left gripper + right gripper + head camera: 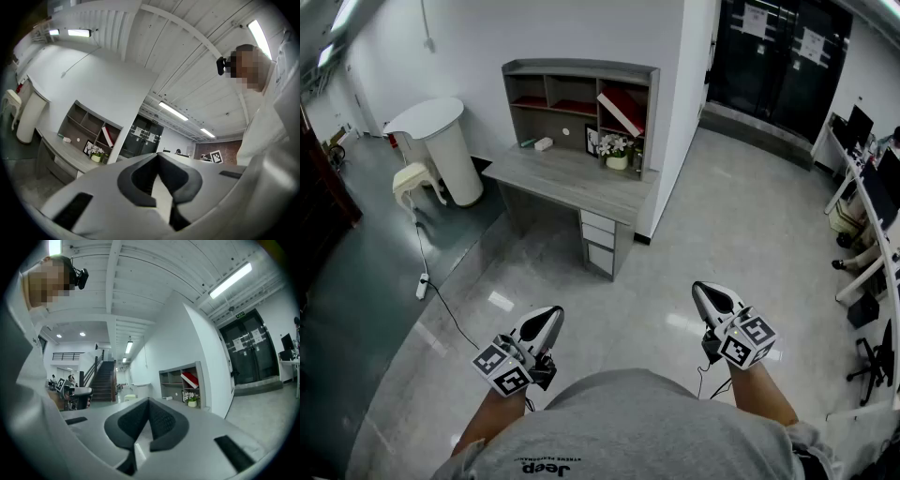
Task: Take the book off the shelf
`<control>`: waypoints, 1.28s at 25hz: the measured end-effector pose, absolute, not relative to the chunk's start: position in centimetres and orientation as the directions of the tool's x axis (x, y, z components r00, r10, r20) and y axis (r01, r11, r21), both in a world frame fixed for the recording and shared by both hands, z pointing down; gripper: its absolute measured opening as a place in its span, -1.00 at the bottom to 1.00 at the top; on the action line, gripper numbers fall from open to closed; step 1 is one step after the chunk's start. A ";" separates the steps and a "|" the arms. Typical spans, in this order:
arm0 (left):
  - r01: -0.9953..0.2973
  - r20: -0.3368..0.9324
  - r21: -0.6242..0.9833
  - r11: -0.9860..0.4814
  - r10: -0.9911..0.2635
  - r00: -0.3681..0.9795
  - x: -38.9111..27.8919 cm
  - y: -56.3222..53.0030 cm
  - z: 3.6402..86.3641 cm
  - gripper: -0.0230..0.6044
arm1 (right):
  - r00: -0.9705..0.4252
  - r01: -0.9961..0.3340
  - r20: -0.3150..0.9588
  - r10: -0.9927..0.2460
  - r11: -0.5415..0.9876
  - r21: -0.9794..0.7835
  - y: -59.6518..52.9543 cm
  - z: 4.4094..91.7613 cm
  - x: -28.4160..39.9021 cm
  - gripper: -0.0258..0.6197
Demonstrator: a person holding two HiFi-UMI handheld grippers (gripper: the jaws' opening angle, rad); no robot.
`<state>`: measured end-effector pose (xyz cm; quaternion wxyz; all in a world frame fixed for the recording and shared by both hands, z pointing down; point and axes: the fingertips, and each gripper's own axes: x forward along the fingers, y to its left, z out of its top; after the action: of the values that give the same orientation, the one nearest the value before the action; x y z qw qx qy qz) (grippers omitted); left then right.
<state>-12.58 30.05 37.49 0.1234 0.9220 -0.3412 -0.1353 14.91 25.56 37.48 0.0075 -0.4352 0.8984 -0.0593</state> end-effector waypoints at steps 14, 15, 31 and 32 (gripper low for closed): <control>-0.569 -0.158 0.328 -0.754 -0.638 0.753 -7.0 30.8 37.5 -0.89 | -0.607 -0.794 0.045 -0.793 0.603 -0.075 27.9 37.0 19.3 -0.91; -0.564 -0.157 0.330 -0.757 -0.633 0.758 -6.0 30.9 37.5 -0.89 | -0.605 -0.796 0.048 -0.794 0.602 -0.065 28.2 37.0 20.1 -0.91; -0.499 -0.141 0.364 -0.786 -0.576 0.805 7.9 30.6 38.2 -0.89 | -0.567 -0.823 0.073 -0.820 0.564 -0.063 31.8 38.7 33.8 -0.90; -0.500 -0.139 0.366 -0.785 -0.577 0.805 8.0 30.3 38.2 -0.89 | -0.571 -0.821 0.075 -0.817 0.568 -0.066 31.6 38.9 33.8 -0.90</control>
<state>8.00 30.33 38.23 0.1575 0.9367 -0.2875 -0.1226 33.76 31.58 38.90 -0.0182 -0.4625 0.8852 -0.0466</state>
